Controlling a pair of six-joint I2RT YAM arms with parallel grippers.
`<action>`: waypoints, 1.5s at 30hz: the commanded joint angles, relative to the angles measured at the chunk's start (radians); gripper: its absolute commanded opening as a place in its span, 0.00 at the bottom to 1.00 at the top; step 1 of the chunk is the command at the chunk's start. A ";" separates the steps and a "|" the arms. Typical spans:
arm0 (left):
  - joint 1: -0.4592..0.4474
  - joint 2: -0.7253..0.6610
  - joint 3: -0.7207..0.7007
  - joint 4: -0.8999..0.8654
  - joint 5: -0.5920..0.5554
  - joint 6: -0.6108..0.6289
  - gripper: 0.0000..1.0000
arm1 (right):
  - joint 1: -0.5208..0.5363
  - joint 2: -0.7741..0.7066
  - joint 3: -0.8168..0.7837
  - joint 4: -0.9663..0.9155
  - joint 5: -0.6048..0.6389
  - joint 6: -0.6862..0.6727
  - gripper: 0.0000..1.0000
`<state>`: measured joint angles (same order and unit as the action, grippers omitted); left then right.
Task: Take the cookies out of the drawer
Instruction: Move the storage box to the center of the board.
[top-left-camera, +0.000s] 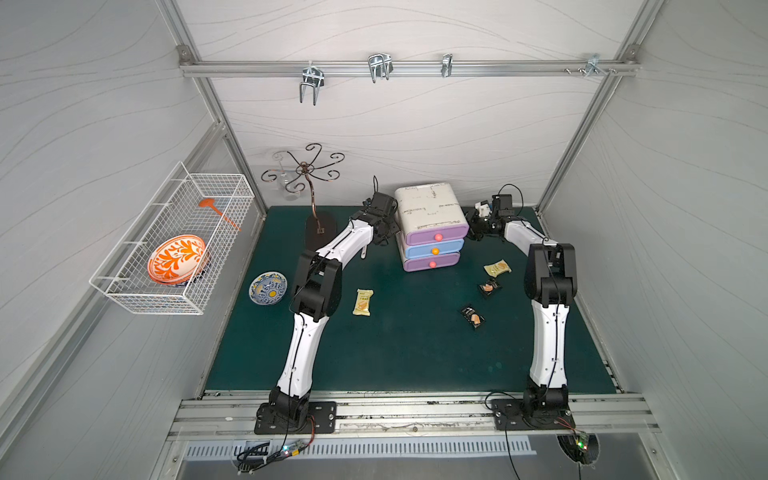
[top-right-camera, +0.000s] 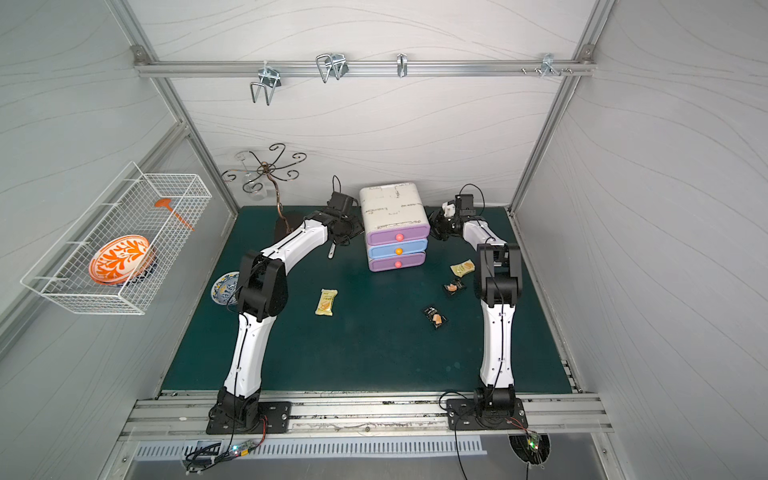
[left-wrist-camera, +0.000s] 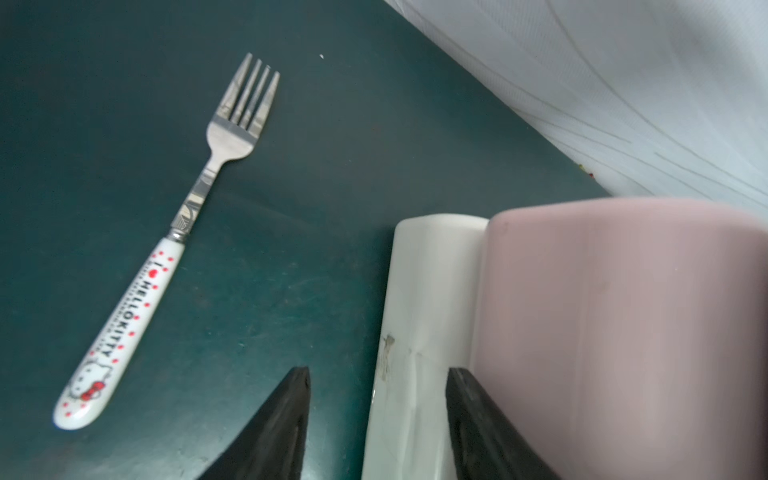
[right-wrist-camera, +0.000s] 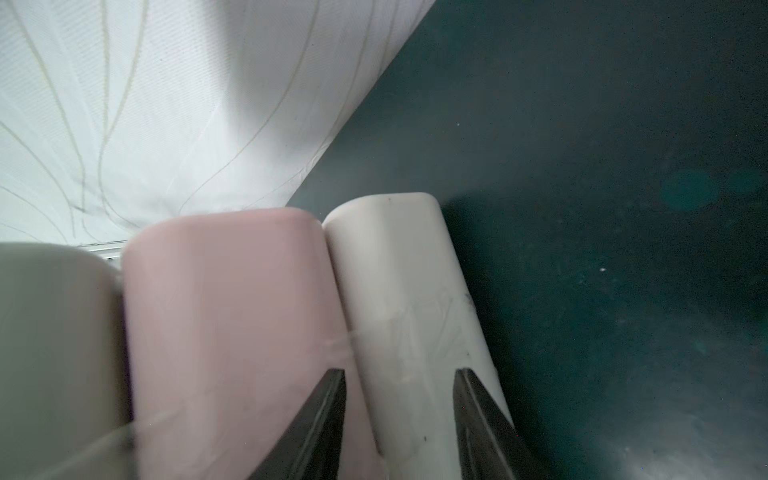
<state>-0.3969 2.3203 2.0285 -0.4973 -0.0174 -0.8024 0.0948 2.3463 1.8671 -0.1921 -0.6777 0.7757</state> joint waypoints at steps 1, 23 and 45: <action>-0.021 0.016 0.010 0.130 0.062 -0.023 0.58 | 0.045 0.002 0.005 0.052 -0.111 0.008 0.48; -0.150 -0.157 -0.343 0.336 0.198 -0.023 0.59 | 0.146 -0.314 -0.438 0.132 -0.179 -0.045 0.47; -0.182 -0.477 -0.710 0.184 0.020 -0.005 0.67 | 0.148 -0.620 -0.769 -0.025 -0.119 -0.085 0.63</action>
<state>-0.4816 1.8618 1.3048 -0.3107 -0.0425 -0.8268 0.1783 1.7977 1.0950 -0.1684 -0.5068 0.7403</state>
